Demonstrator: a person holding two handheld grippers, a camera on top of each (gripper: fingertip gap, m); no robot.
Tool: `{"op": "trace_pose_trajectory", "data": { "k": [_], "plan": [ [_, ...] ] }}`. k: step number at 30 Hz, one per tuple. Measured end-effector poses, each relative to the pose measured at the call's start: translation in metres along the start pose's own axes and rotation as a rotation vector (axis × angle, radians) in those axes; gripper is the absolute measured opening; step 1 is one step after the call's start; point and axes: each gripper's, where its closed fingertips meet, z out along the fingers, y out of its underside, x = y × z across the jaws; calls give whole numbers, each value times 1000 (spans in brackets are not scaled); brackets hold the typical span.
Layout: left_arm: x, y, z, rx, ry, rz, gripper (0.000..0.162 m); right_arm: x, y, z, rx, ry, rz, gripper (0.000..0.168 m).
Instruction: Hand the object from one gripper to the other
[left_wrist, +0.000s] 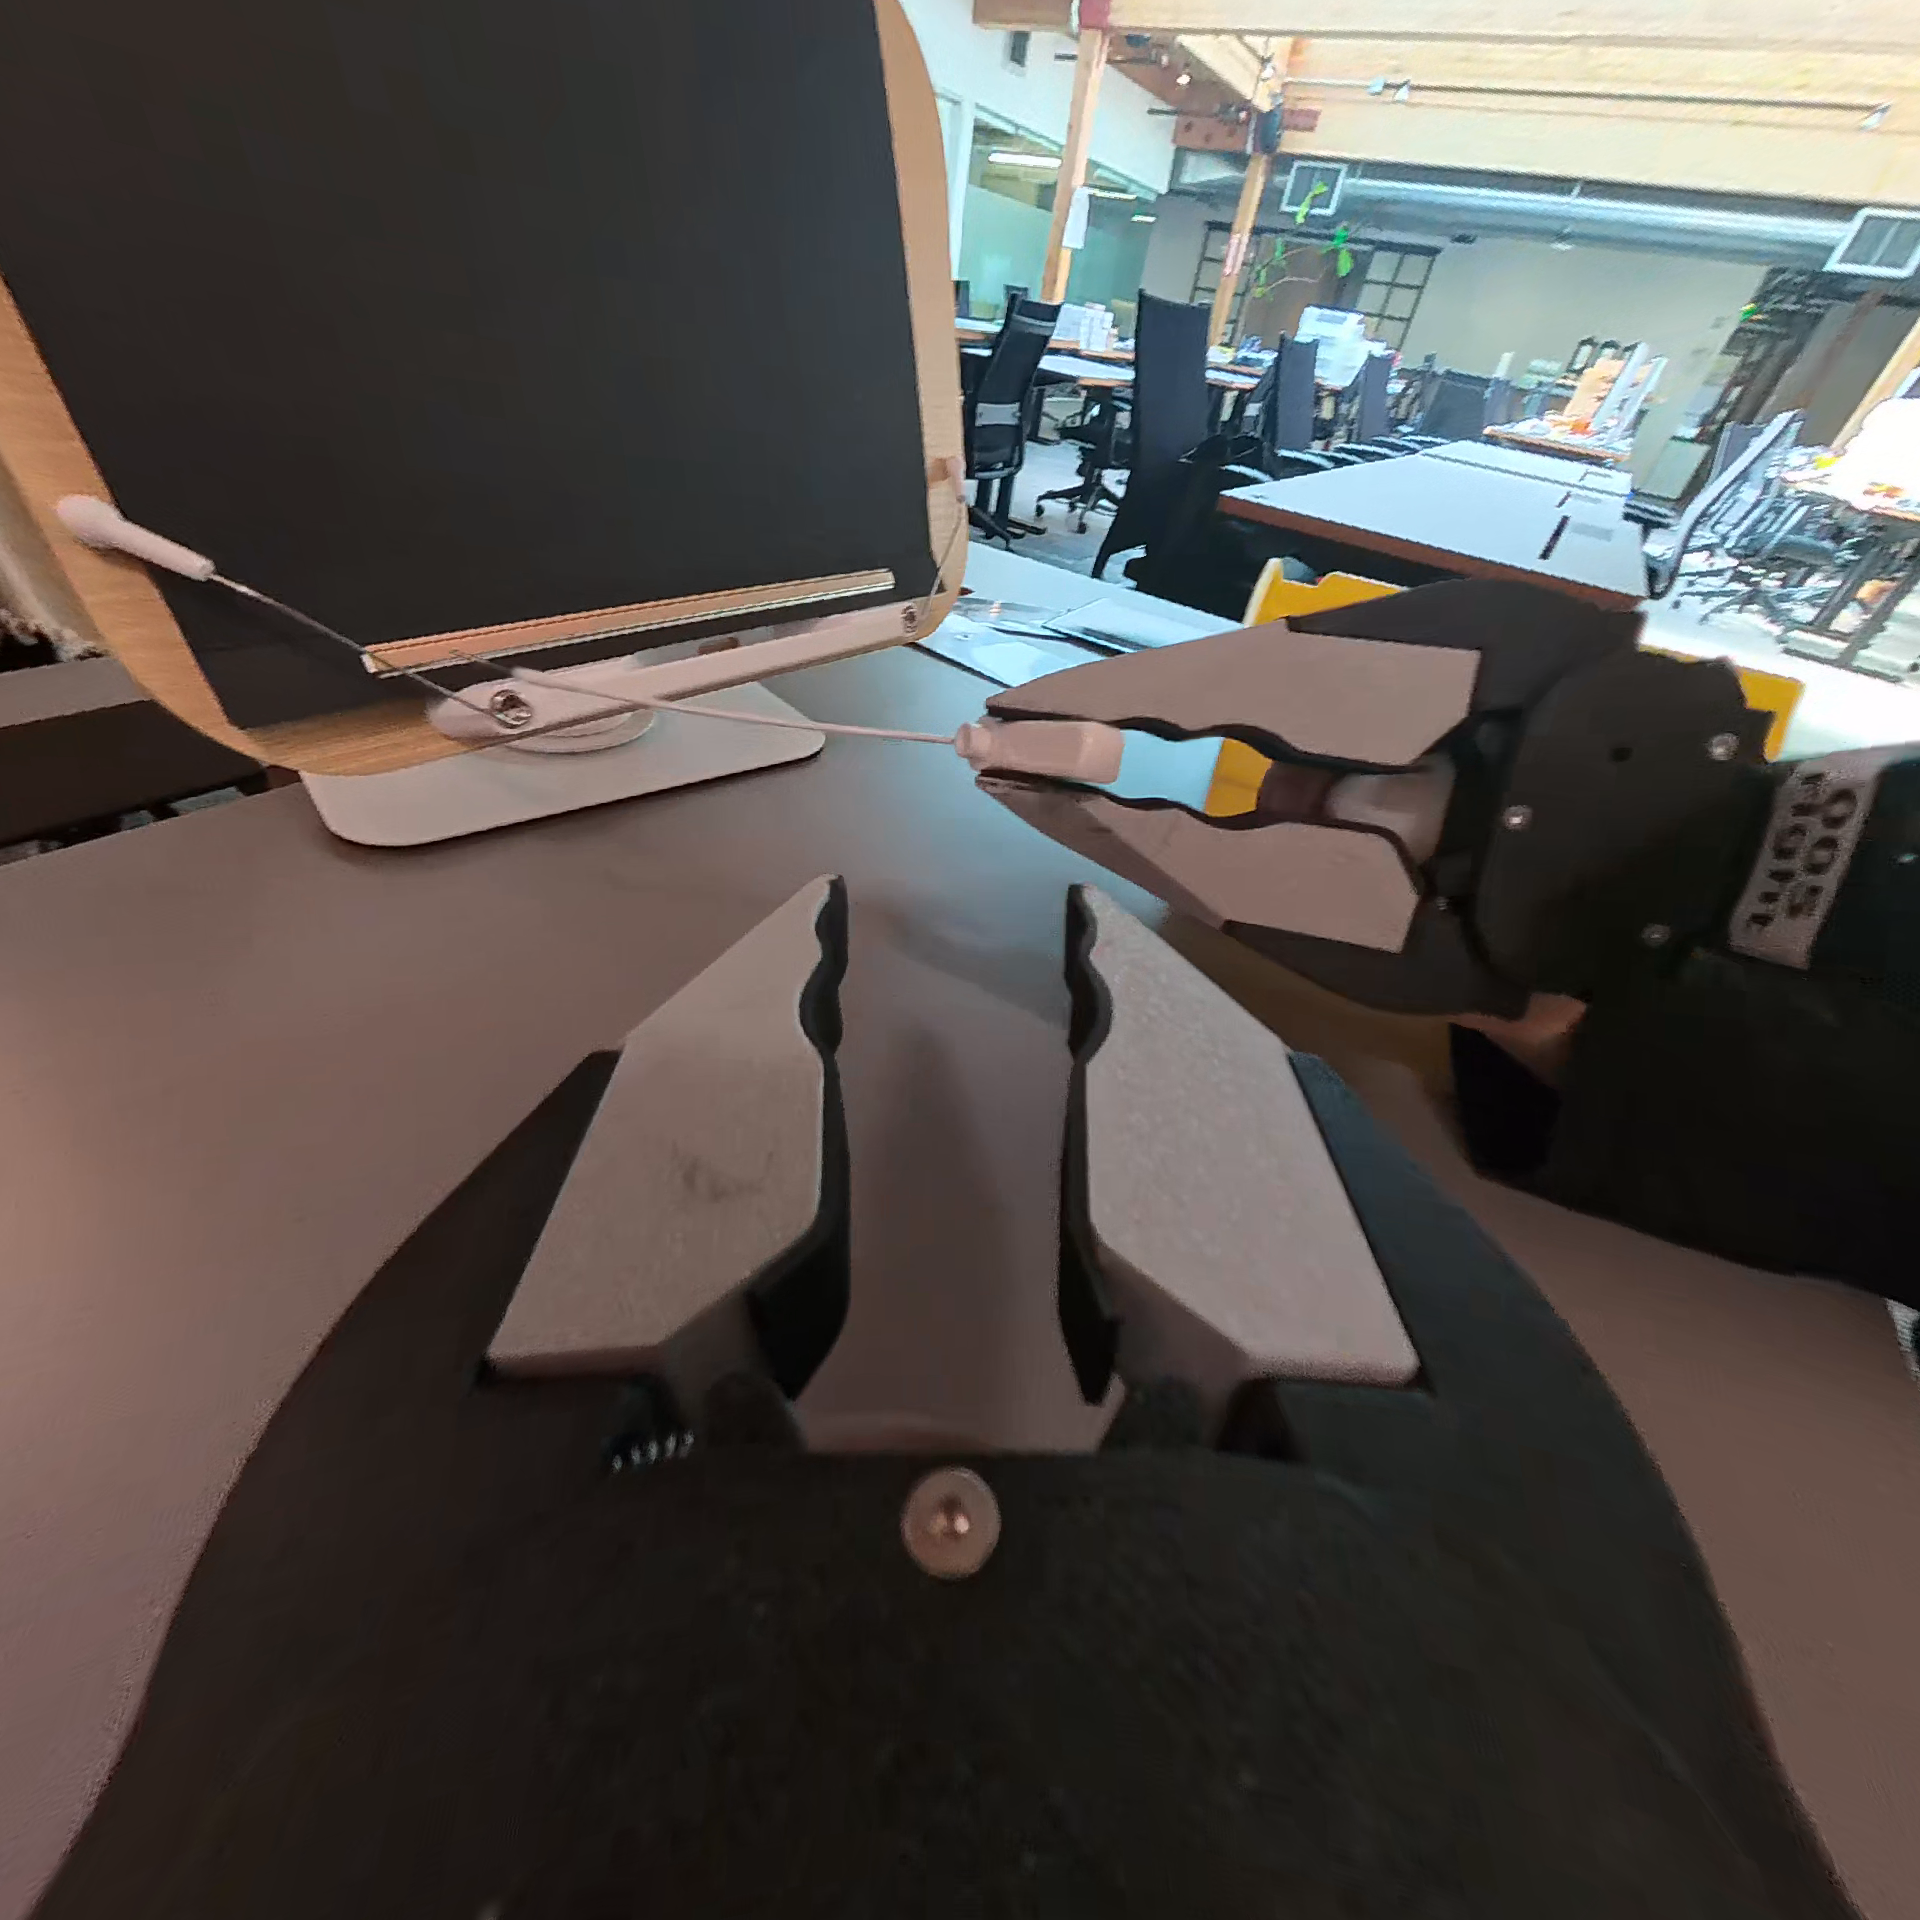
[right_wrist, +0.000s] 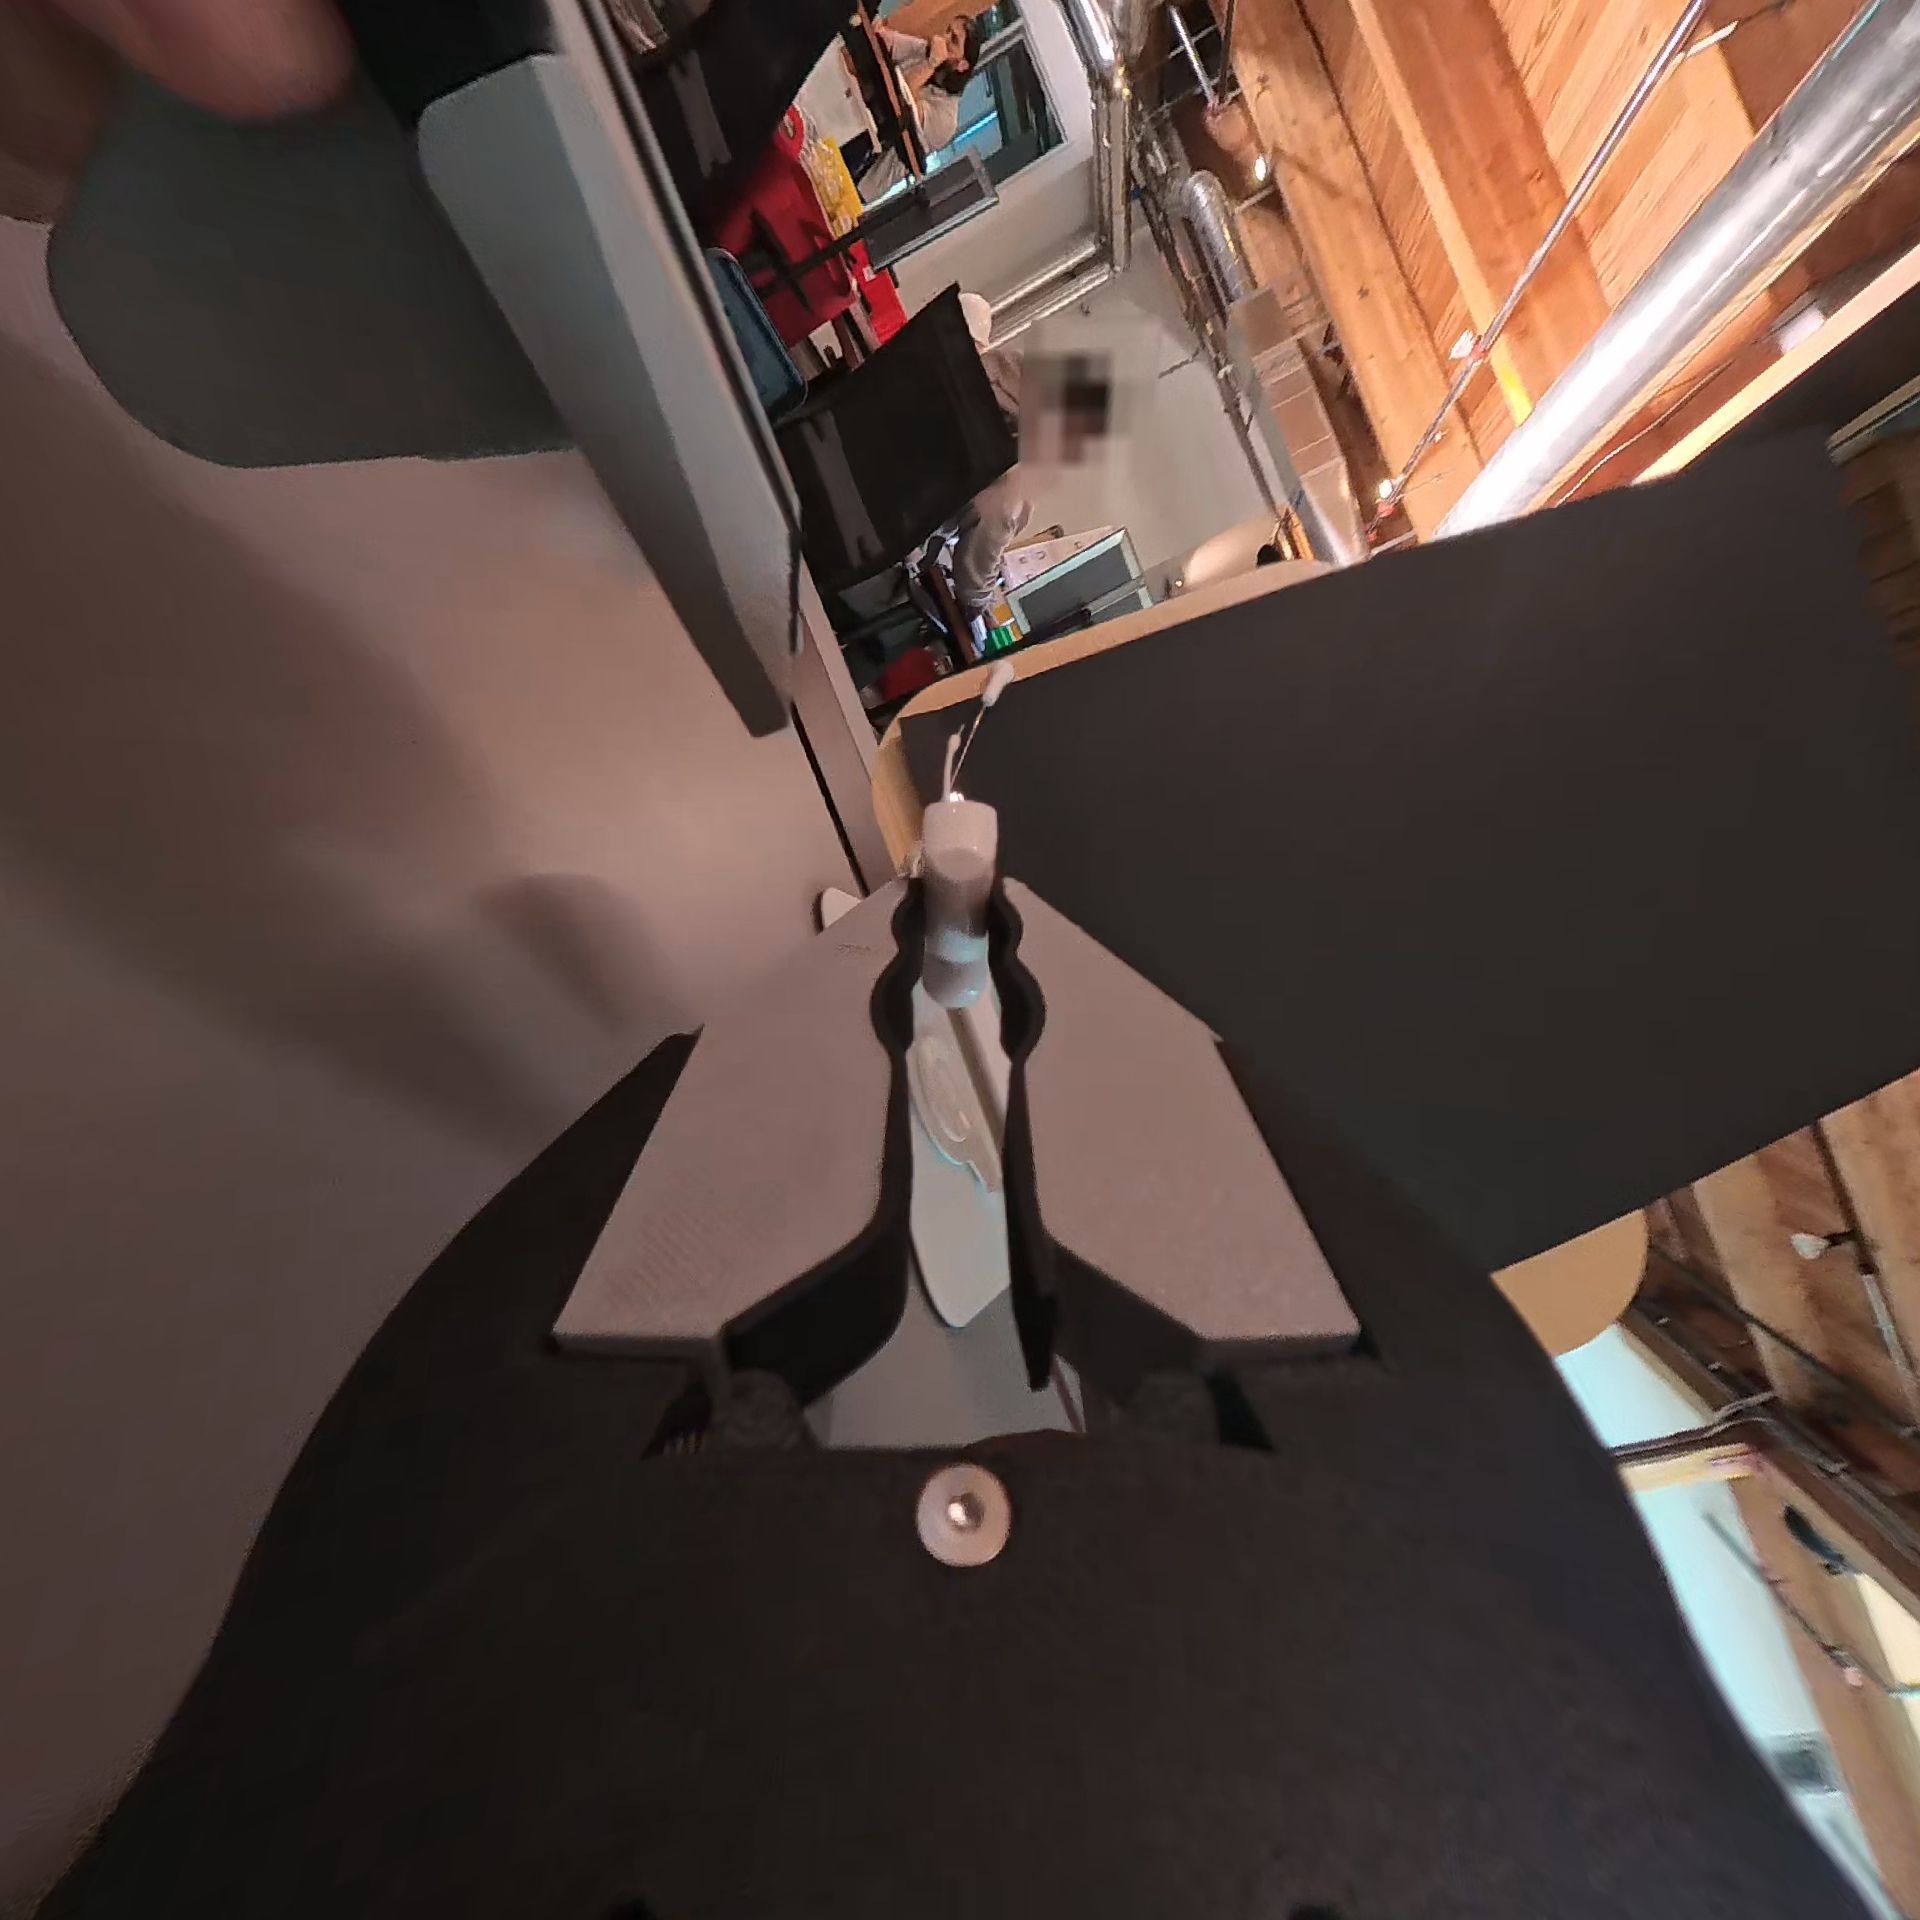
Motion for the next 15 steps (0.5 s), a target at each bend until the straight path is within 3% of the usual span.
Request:
{"op": "trace_pose_trajectory", "data": {
  "k": [7, 11, 15],
  "plan": [
    [20, -6, 0, 31, 139, -141, 41, -13, -13, 4, -31, 50, -271, 8],
    [19, 6, 0, -35, 203, -258, 17, -13, -22, 4, -28, 93, -342, 8],
    [31, -2, -4, 0, 377, -496, 28, -11, -29, 4, -44, 154, -445, 8]
  ]
}}
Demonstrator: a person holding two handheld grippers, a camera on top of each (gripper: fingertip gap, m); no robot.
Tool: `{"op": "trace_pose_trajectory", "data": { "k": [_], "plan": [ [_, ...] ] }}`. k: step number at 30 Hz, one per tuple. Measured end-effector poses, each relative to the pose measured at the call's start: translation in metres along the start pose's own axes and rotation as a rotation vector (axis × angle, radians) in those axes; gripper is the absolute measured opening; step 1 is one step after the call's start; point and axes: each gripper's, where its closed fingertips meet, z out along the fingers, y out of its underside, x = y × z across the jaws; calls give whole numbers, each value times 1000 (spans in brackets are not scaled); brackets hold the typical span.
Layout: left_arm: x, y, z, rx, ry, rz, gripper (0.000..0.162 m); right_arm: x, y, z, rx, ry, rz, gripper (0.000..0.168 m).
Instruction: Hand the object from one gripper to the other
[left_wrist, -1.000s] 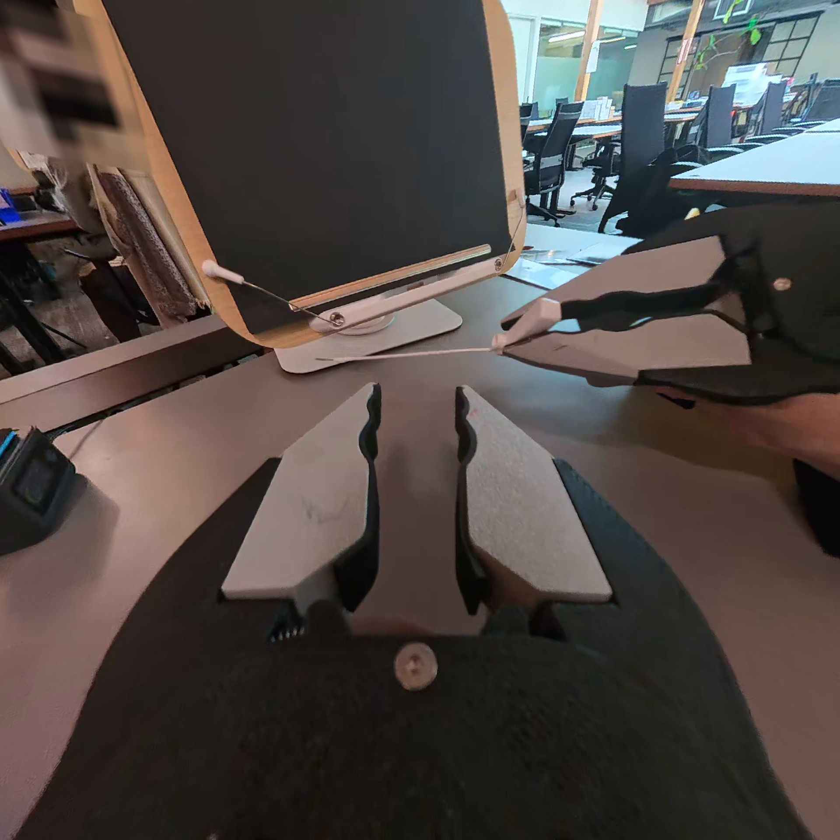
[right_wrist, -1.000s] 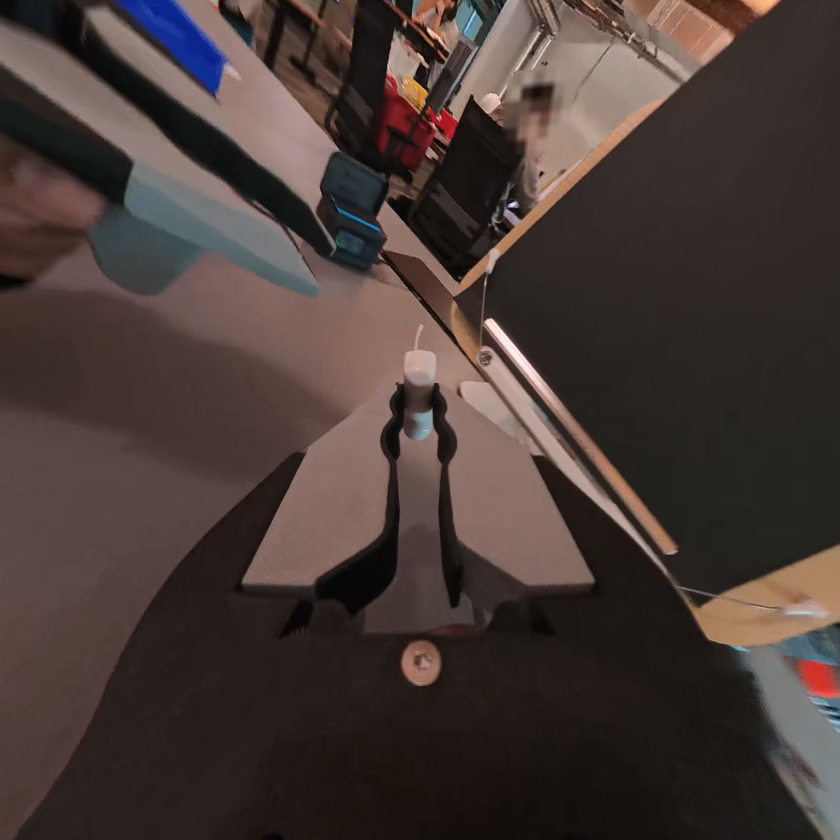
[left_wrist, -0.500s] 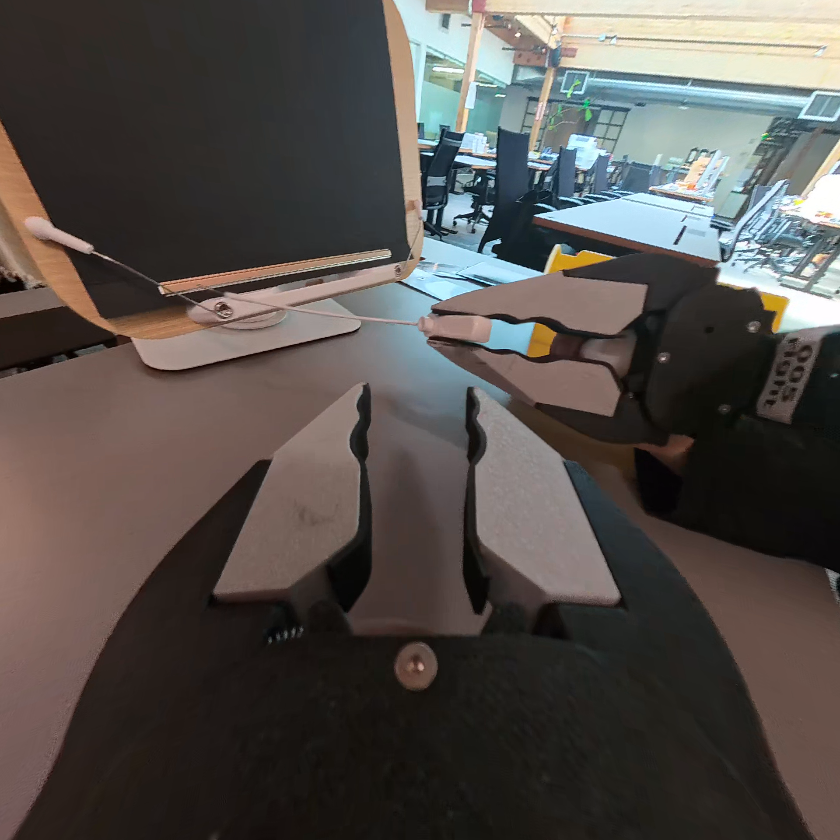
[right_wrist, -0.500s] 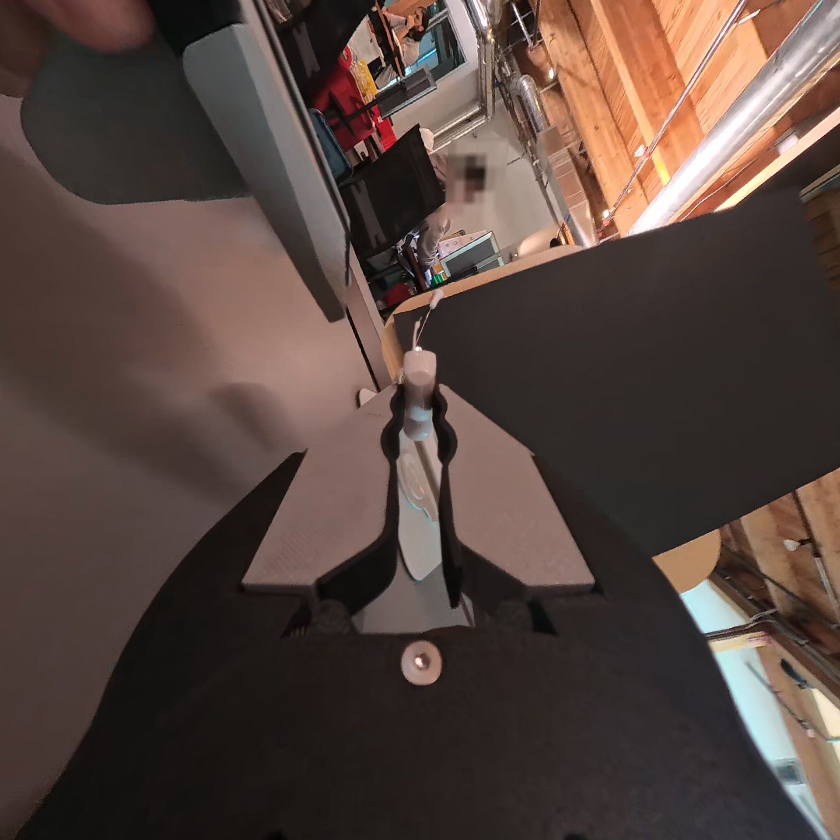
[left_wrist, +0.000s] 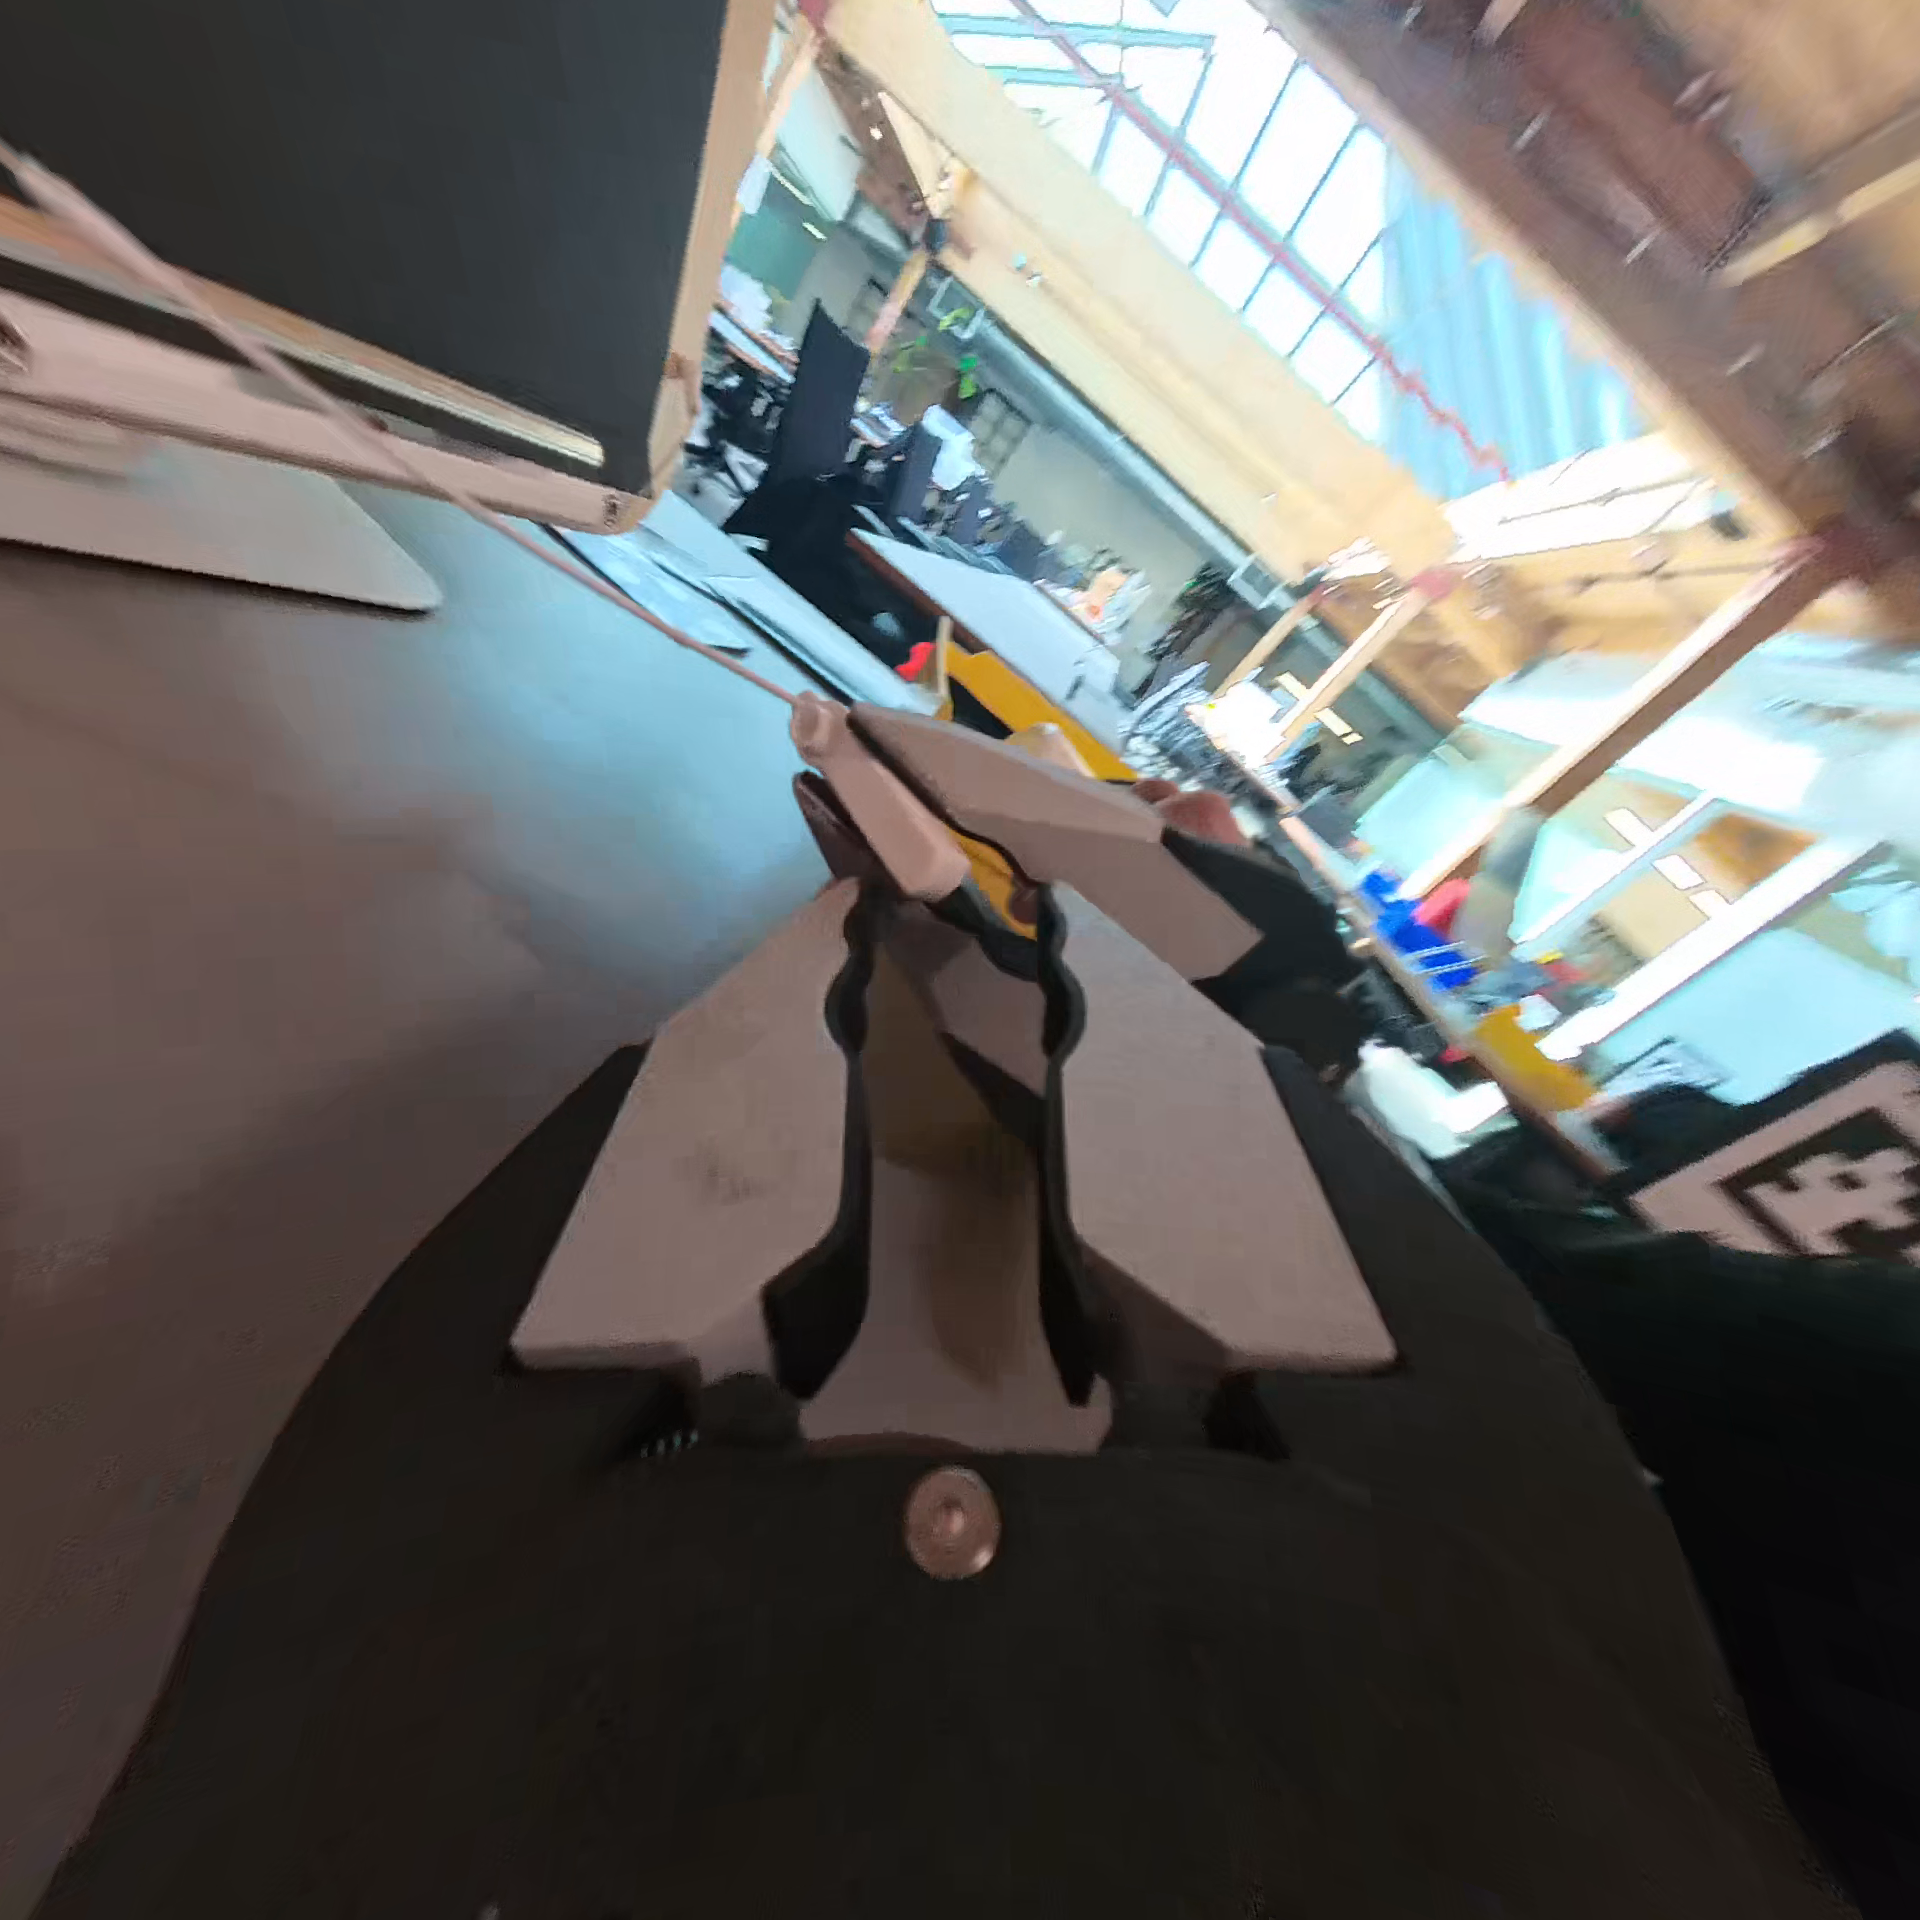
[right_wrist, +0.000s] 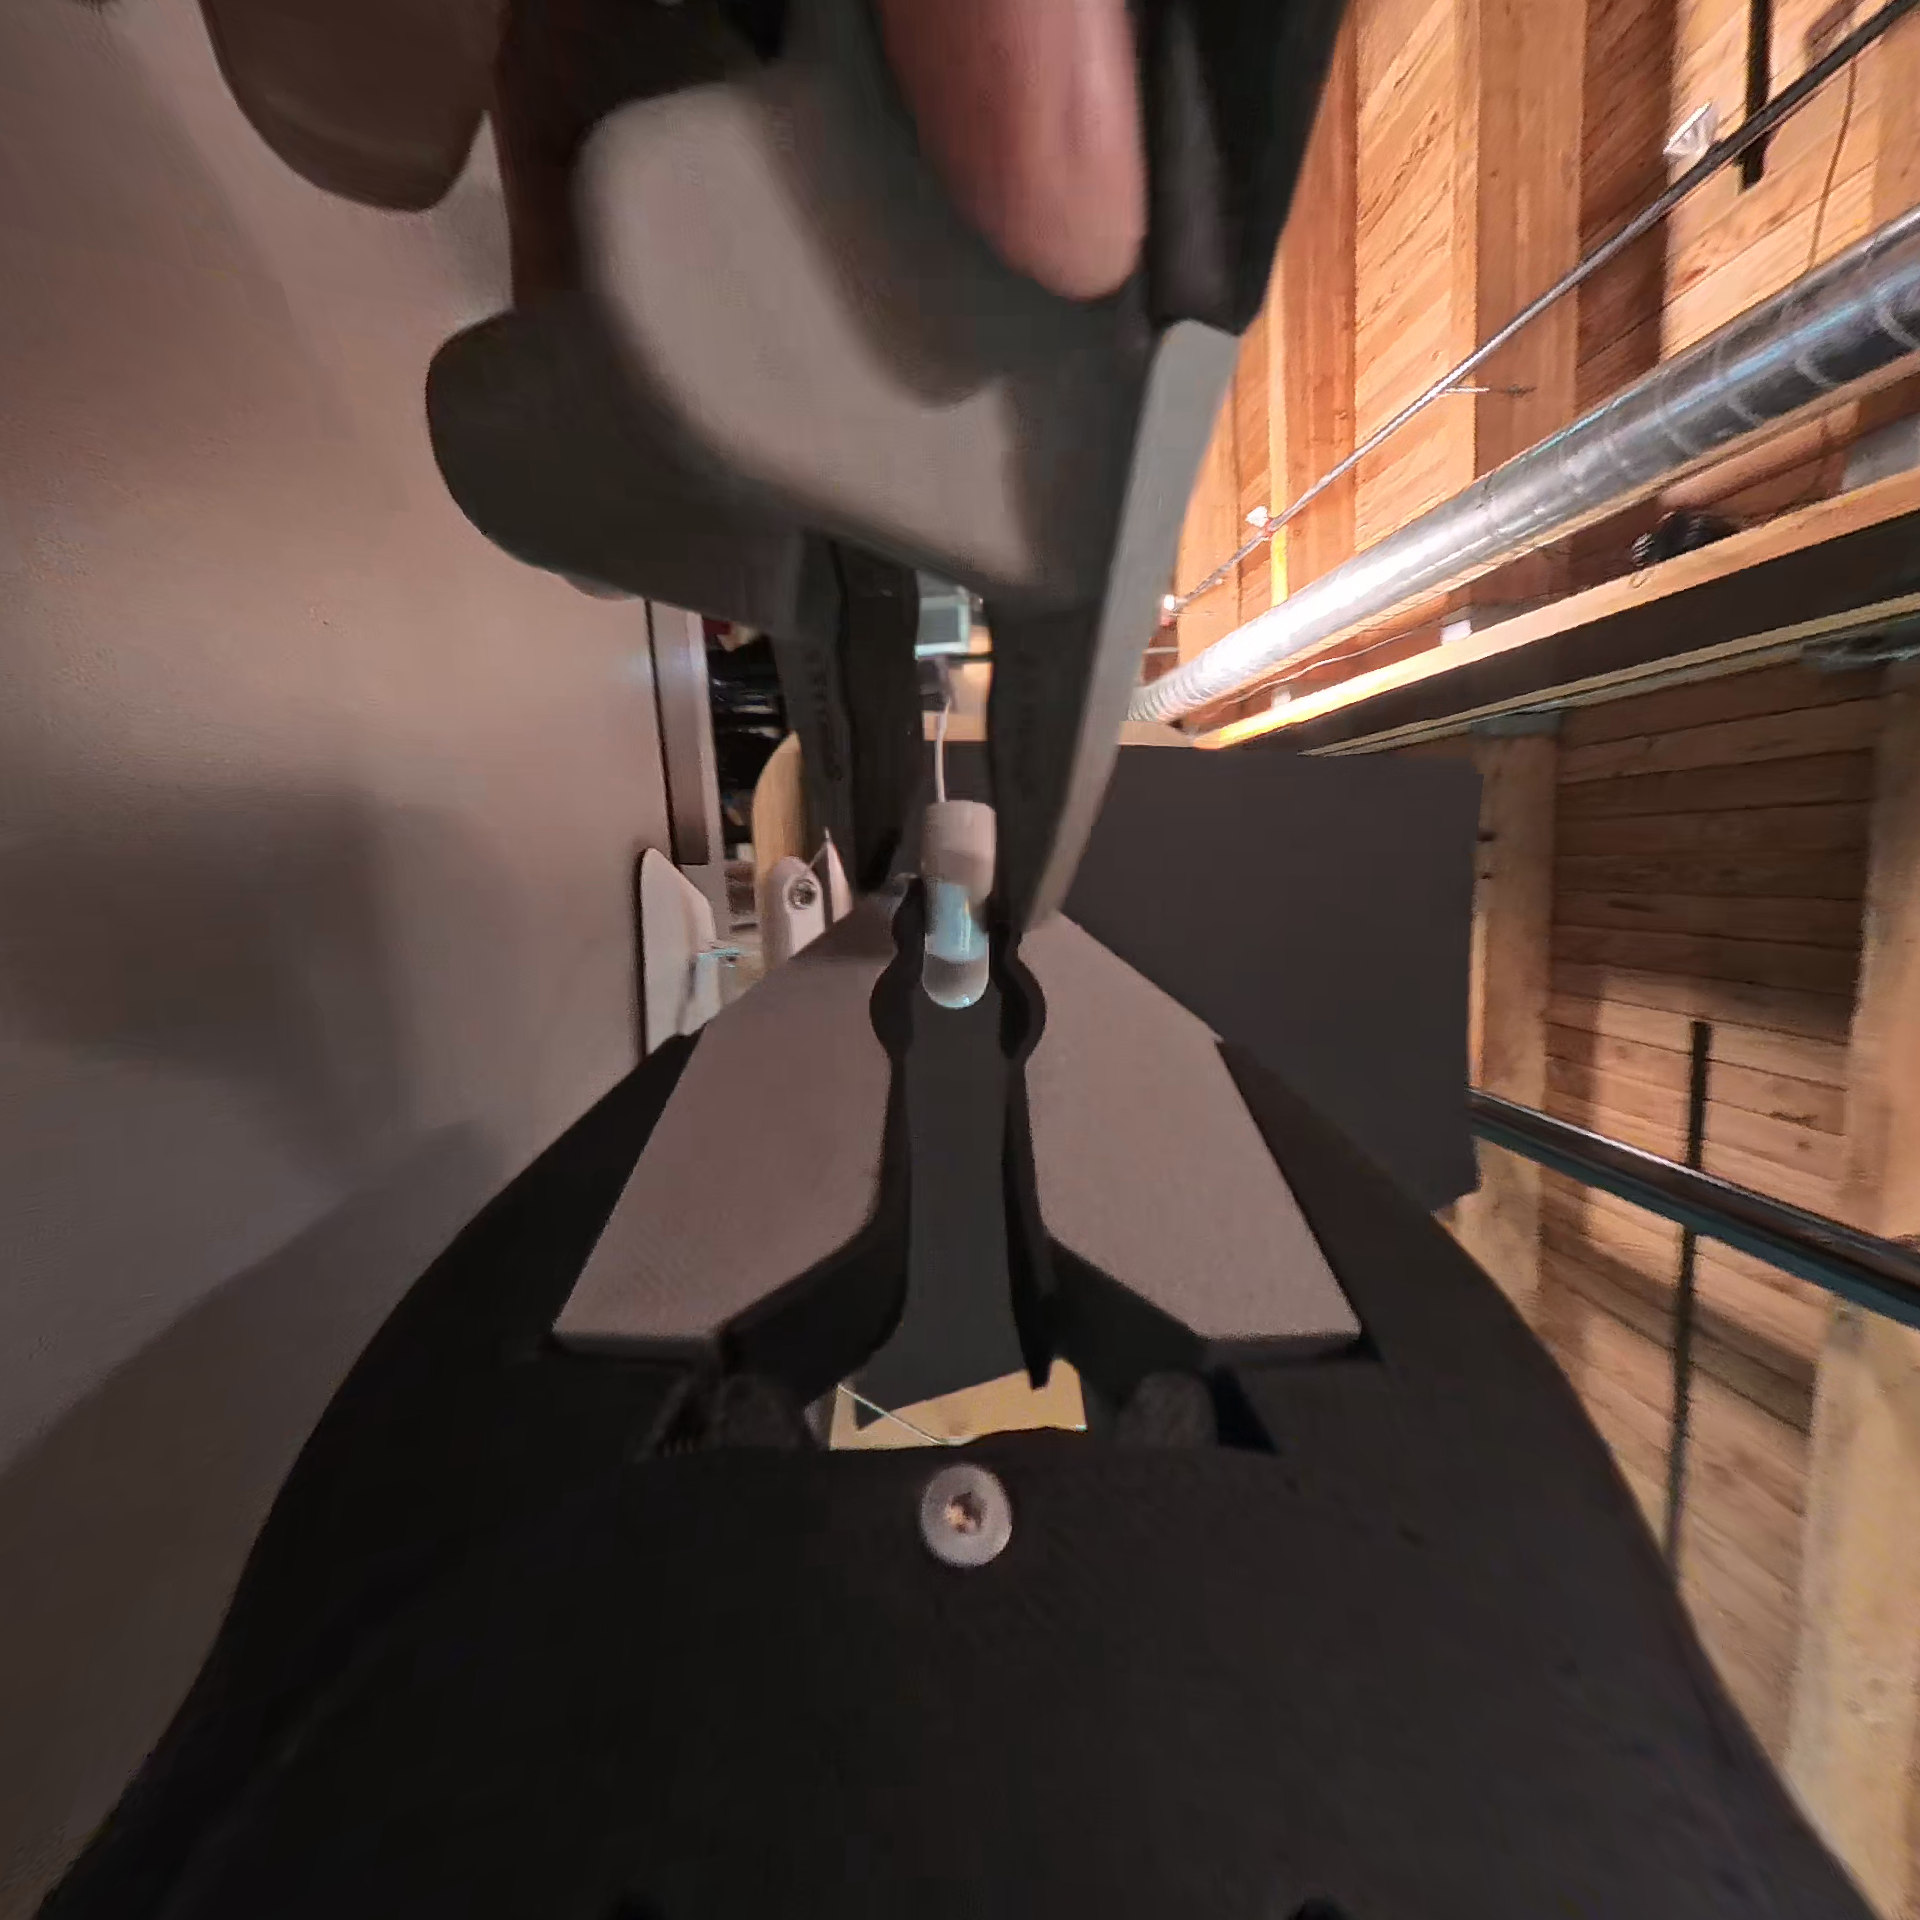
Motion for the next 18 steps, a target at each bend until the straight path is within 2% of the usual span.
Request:
{"op": "trace_pose_trajectory", "data": {
  "k": [2, 10, 12, 18],
  "plan": [
    [1, -1, -2, 7, 45, -61, 27, 2, -2, -1, 0, 26, -30, 8],
    [-1, 1, -4, 1, 64, -76, 20, 5, -8, -4, 22, 49, -67, 8],
    [-1, -4, -7, 26, 77, -84, 11, 3, -6, -3, 15, 41, -73, 8],
    [-6, -3, -8, 22, 51, -74, 12, -1, -7, -2, 10, 25, -93, 8]
  ]
}}
